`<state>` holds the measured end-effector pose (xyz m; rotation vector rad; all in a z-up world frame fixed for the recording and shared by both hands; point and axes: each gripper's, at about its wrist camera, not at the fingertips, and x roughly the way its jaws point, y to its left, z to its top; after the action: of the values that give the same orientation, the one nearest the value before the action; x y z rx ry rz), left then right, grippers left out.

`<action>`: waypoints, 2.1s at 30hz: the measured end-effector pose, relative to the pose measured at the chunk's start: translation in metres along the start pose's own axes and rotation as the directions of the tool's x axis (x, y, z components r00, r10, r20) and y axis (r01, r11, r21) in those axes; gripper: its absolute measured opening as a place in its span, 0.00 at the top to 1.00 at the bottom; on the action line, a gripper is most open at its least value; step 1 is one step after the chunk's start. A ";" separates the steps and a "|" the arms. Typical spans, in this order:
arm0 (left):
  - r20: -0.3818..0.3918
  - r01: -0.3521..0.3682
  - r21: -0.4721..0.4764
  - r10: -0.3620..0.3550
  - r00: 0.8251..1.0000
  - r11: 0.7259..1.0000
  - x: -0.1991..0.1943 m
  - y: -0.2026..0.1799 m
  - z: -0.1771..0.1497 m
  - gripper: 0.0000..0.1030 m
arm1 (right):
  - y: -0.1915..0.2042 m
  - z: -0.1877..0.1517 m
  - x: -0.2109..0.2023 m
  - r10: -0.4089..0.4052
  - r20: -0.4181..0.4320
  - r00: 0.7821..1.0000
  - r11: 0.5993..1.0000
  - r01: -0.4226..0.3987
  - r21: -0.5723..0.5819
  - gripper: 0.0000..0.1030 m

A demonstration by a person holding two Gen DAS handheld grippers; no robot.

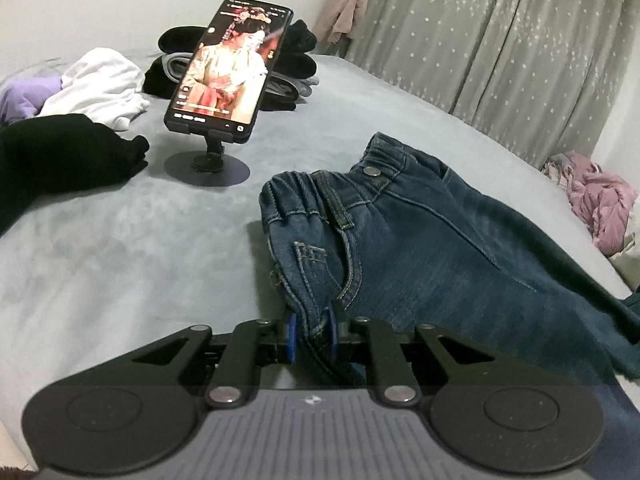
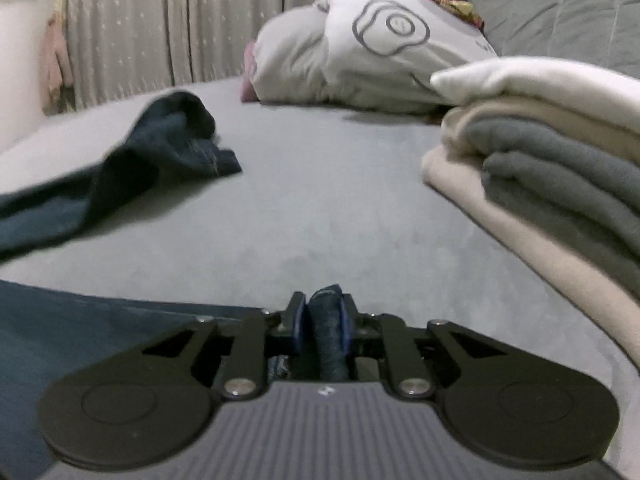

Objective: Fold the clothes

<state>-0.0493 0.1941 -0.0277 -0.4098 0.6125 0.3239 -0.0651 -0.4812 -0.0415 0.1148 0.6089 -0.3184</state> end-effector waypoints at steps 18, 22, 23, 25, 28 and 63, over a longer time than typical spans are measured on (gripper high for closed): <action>-0.087 0.166 -0.081 -0.173 0.981 0.983 -0.016 0.007 -0.005 0.45 | -0.054 -0.076 -0.125 0.151 -0.138 0.979 0.959 -0.112 0.260 0.33; -0.078 0.179 -0.129 -0.190 0.979 0.975 -0.013 0.013 -0.003 0.45 | -0.046 -0.089 -0.150 0.172 -0.116 0.978 0.959 -0.139 0.249 0.35; -0.075 0.182 -0.138 -0.193 0.978 0.974 -0.013 0.014 -0.002 0.45 | -0.043 -0.089 -0.156 0.172 -0.098 0.980 0.962 -0.145 0.233 0.35; -0.068 0.183 -0.159 -0.196 0.978 0.970 -0.010 0.020 0.001 0.45 | -0.030 -0.089 -0.170 0.182 -0.068 0.981 0.975 -0.172 0.139 0.34; -0.057 0.203 -0.210 -0.219 0.974 0.956 -0.002 0.030 0.003 0.46 | -0.002 -0.093 -0.183 0.207 -0.059 0.977 0.977 -0.210 -0.042 0.34; 0.077 0.156 -0.273 -0.140 0.987 0.949 -0.007 0.046 0.006 0.94 | 0.149 -0.143 -0.198 0.115 0.150 0.982 0.474 0.078 -0.877 0.98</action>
<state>-0.0708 0.2361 -0.0310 -0.7118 0.4777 0.2770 -0.2472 -0.2610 -0.0415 -0.9342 0.5150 0.0517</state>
